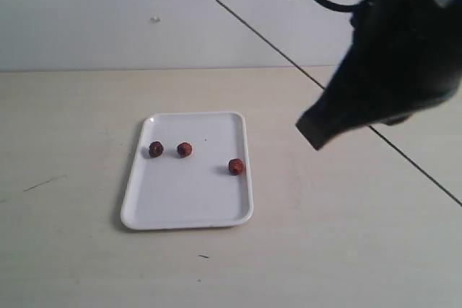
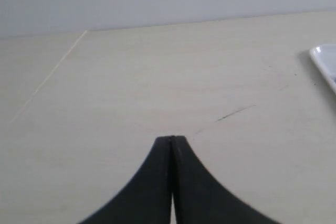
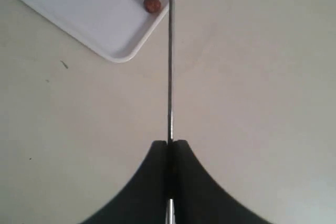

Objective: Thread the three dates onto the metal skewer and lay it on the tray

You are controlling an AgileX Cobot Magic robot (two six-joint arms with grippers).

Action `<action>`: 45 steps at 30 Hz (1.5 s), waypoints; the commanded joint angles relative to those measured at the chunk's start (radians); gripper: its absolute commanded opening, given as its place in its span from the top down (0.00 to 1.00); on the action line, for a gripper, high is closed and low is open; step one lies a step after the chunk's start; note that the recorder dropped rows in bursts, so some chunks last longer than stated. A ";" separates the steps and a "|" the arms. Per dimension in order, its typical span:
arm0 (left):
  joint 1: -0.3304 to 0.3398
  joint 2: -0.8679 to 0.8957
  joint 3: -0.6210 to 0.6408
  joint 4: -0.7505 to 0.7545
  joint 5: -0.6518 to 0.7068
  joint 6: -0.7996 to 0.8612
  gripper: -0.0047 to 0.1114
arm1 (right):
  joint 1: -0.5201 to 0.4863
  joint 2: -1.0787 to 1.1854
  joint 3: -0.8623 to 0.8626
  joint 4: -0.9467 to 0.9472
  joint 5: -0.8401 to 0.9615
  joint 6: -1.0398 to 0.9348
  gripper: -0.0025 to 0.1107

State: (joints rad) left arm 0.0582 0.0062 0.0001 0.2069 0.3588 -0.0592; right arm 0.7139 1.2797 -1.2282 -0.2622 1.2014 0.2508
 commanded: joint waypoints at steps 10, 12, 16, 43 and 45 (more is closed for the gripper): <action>0.003 -0.006 0.000 -0.038 -0.639 -0.349 0.96 | -0.004 -0.409 0.463 0.019 -0.348 0.161 0.98; 0.003 -0.006 0.000 -0.038 -0.712 -0.510 0.96 | -0.004 -0.431 0.497 0.019 -0.373 0.161 0.98; 0.003 -0.006 -0.007 -0.038 -0.914 -0.661 0.96 | -0.004 -0.442 0.525 0.004 -0.402 0.161 0.98; -0.440 1.920 -1.718 -0.265 0.639 -0.204 0.96 | -0.004 -0.434 0.525 -0.085 -0.553 0.174 0.98; -0.440 2.007 -1.799 -0.287 0.736 -0.174 0.96 | -0.004 -0.434 0.525 -0.085 -0.546 0.180 0.98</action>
State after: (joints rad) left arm -0.3786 1.9448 -1.7274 -0.0572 1.0106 -0.2600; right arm 0.7139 0.8467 -0.7067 -0.3451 0.6487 0.4214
